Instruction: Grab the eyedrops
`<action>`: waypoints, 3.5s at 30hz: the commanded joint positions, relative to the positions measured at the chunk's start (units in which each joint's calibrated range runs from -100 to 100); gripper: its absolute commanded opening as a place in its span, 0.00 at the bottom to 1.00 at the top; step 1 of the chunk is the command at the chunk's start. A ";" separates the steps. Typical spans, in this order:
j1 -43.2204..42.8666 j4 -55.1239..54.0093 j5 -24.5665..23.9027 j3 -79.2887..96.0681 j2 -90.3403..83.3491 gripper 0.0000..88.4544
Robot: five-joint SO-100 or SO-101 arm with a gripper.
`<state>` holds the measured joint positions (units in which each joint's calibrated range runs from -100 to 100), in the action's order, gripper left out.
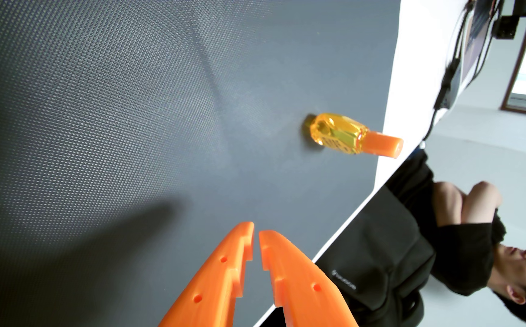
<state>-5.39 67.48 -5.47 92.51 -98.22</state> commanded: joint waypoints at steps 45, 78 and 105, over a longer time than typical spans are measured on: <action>0.07 0.15 -0.16 0.11 -0.42 0.01; 3.56 -5.39 12.61 -25.82 28.54 0.01; 3.32 11.32 29.36 -86.34 96.65 0.29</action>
<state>-2.17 78.38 23.04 11.06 -5.89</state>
